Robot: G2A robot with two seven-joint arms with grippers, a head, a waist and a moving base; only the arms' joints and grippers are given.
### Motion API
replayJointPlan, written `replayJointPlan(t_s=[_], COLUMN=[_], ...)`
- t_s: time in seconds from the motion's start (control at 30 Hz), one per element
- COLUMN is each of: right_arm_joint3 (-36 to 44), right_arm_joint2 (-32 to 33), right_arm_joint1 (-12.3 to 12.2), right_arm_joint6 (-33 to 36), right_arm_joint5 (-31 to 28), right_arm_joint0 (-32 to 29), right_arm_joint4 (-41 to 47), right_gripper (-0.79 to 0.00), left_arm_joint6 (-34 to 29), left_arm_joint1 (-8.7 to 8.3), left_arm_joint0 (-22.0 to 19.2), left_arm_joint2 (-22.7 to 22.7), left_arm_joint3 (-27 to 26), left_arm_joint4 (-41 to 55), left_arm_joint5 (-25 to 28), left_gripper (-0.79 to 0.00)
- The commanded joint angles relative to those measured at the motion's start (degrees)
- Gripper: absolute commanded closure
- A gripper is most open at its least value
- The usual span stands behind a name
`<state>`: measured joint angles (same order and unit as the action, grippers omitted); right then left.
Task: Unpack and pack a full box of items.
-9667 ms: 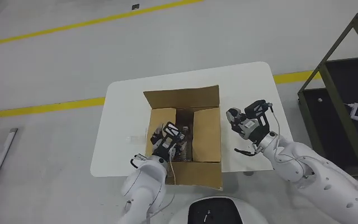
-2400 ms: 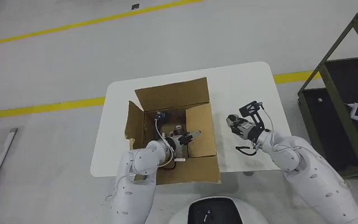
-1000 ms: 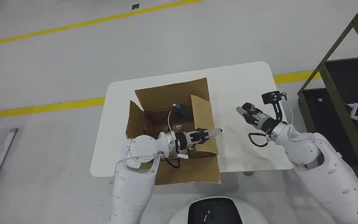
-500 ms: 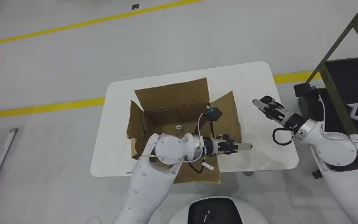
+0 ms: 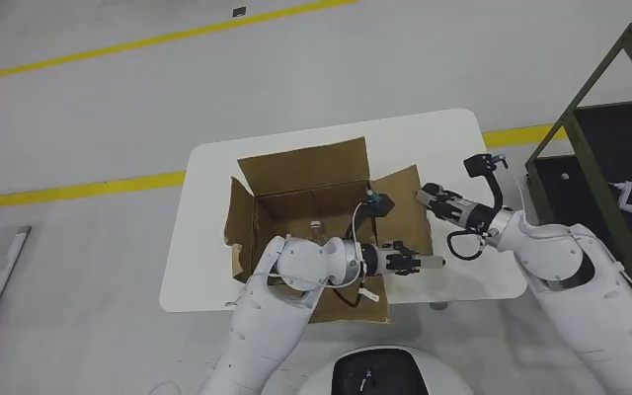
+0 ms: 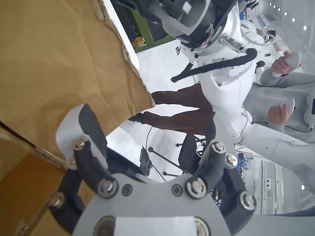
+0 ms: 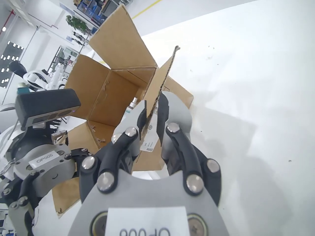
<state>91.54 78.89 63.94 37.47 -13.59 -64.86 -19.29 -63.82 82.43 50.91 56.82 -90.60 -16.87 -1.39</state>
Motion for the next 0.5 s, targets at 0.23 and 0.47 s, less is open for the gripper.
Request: replayJointPlan(t_s=[0.23,0.47], right_arm_joint3=[-2.69,-2.27], right_arm_joint2=[-1.62,-0.49], right_arm_joint1=[0.21,0.03], right_arm_joint6=[-1.49,-3.23], right_arm_joint5=[0.99,1.75], right_arm_joint0=[0.90,0.20], right_arm_joint4=[-0.40,-0.93], right_gripper=[0.000,0.000], left_arm_joint6=[3.12,5.25], left_arm_joint1=[-1.38,-3.77], left_arm_joint0=[0.58,5.08], left_arm_joint2=[3.94,13.72], left_arm_joint3=[-2.76,-12.42], left_arm_joint4=[-4.70,-13.69], left_arm_joint5=[-0.47,-3.50], left_gripper=[-0.785,-0.785])
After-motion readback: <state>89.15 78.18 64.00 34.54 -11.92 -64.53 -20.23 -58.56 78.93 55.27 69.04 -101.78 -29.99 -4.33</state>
